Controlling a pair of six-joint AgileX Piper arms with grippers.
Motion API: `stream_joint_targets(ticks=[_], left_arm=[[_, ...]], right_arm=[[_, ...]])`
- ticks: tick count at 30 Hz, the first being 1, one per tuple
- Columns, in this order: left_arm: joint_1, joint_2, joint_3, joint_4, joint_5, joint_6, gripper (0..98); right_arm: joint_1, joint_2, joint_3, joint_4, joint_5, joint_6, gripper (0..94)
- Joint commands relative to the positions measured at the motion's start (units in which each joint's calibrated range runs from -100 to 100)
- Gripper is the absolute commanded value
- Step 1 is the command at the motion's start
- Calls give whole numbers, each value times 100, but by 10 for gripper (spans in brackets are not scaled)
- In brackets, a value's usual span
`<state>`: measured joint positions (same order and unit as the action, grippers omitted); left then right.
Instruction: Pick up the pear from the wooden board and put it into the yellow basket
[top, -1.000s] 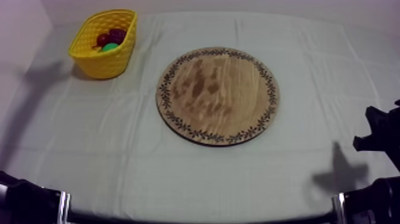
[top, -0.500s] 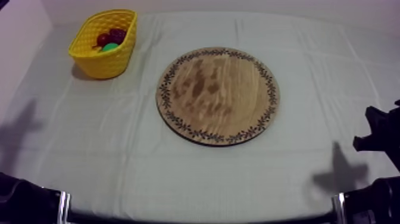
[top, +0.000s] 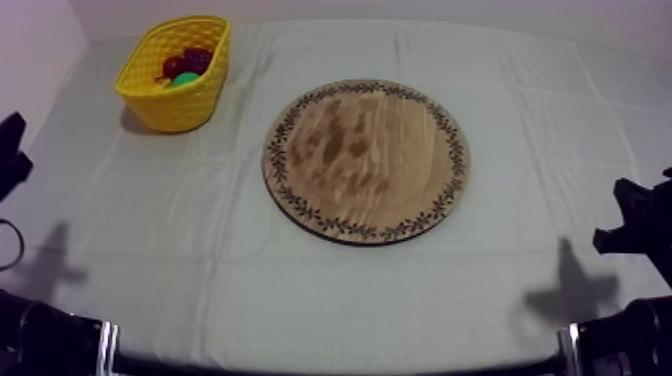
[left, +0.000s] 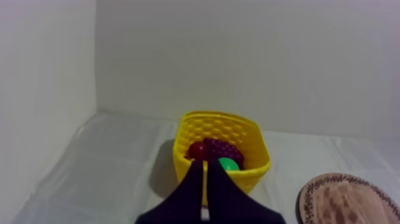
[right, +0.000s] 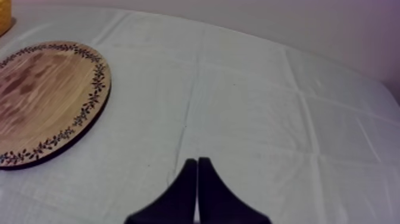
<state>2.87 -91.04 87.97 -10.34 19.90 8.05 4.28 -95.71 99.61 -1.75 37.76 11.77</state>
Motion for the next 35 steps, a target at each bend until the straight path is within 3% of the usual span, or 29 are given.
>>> stream_joint_targets(ticks=[1,5,13,35], left_arm=[[6,-421,711,4,-83,-3,0],[15,-624,1060,52,-81,-5,0],[-5,-878,1192,470,323,-278,0],[-8,-896,1203,678,982,-608,0]], right_arm=[[1,-5,5,2,-2,1,5],[1,-5,5,2,-2,2,5],[1,-5,5,2,-2,1,5],[1,-5,5,2,-2,-1,5]])
